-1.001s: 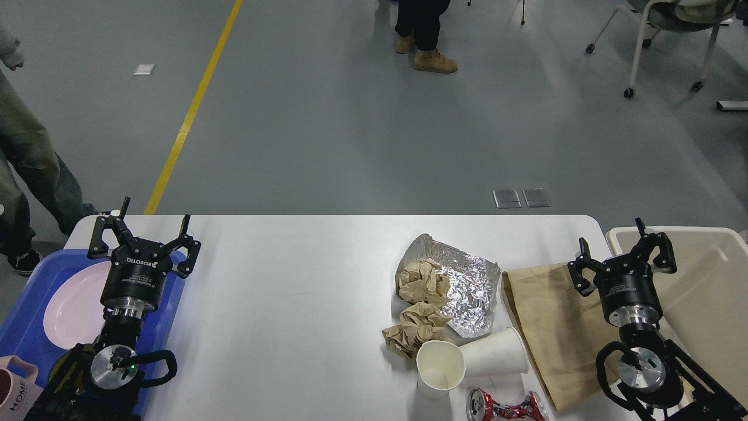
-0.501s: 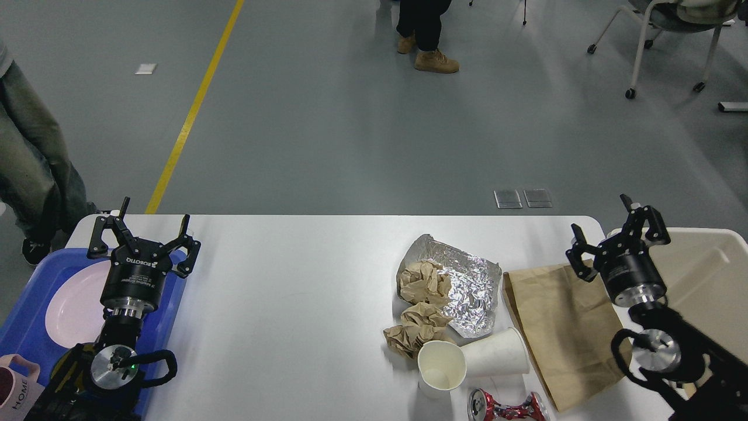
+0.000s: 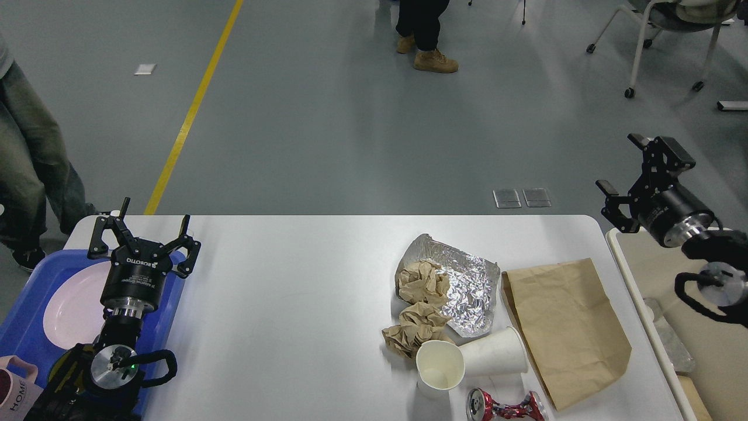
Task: Tidy desktop
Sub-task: 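Raise the right gripper and move it toward the brown paper bag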
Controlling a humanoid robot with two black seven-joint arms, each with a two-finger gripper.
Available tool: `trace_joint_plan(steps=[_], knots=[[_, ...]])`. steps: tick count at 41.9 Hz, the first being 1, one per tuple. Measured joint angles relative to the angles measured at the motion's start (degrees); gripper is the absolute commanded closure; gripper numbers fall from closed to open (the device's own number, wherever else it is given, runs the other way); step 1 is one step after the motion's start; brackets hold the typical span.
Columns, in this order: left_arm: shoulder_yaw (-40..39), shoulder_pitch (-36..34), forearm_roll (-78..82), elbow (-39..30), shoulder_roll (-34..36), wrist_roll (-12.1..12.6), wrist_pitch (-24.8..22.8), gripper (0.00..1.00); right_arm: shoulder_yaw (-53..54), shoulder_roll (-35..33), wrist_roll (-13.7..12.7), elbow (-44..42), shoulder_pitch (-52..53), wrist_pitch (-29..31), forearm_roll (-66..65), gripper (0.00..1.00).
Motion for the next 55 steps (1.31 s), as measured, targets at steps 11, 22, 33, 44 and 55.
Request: trace_joint_plan(steps=[11, 22, 33, 44, 55], knots=[[0.0, 0.0, 0.0, 0.0, 0.0, 0.0, 0.0, 0.03, -34.6, 2.4, -0.1, 0.7, 22.1, 2.6, 0.2, 0.0], [0.0, 0.0, 0.0, 0.0, 0.0, 0.0, 0.0, 0.03, -68.5, 14.5, -0.1, 2.4, 42.9, 19.4, 0.3, 0.0], [0.0, 0.0, 0.0, 0.0, 0.0, 0.0, 0.0, 0.03, -84.6, 28.2, -8.3, 16.1, 63.3, 27.3, -0.1, 0.0], [0.0, 0.0, 0.0, 0.0, 0.0, 0.0, 0.0, 0.03, -83.1, 33.1, -33.6, 29.7, 75.3, 27.6, 0.0, 0.0], [0.0, 0.0, 0.0, 0.0, 0.0, 0.0, 0.0, 0.03, -82.1, 33.4, -36.5, 39.7, 83.6, 26.8, -0.1, 0.0]])
